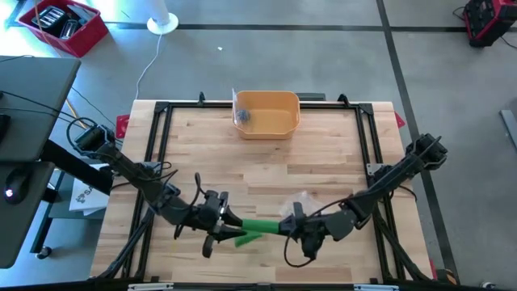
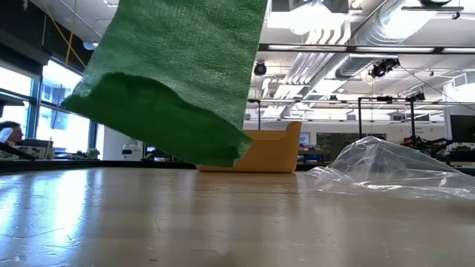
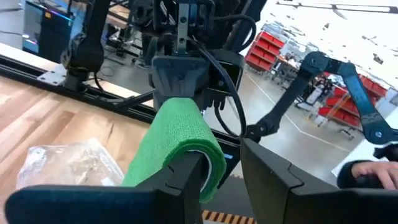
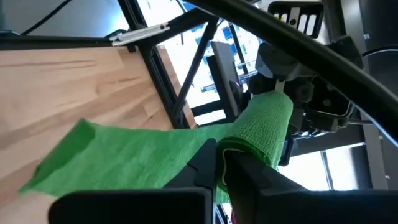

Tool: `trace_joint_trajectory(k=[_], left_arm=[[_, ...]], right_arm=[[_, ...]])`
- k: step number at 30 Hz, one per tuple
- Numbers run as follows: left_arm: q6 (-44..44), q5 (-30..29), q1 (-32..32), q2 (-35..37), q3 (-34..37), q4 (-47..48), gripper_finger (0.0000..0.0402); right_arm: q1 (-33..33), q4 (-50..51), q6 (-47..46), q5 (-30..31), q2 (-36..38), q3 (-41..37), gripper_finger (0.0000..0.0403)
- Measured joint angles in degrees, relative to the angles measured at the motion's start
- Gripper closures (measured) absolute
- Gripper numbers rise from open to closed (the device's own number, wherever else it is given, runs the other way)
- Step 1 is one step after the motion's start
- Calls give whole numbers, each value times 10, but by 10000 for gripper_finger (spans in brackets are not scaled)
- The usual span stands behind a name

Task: Roll bandage
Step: Roll the green bandage

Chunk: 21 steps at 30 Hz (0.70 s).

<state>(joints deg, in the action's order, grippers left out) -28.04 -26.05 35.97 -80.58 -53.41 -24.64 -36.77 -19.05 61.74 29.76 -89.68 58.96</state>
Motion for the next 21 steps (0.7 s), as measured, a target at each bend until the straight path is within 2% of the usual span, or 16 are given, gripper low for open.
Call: trace_joint_trajectory(k=[2,5,11,13,17,21], left_arm=[[0,15,-3,0,0,4,301],[2,21,-4,0,0,22,322],[62,20,2,0,0,56,388],[89,15,9,0,0,58,393],[165,-11,22,0,0,60,386],[305,-25,34,0,0,69,390]], right_arm=[[-1,-1,-4,3,0,0,387],[-1,-6,-61,3,0,-1,386],[-1,-22,-295,34,-1,-1,369],[-1,-24,-352,33,-1,-1,353],[7,-28,-471,12,-1,-1,317],[23,-50,-615,-29,-1,-1,292]])
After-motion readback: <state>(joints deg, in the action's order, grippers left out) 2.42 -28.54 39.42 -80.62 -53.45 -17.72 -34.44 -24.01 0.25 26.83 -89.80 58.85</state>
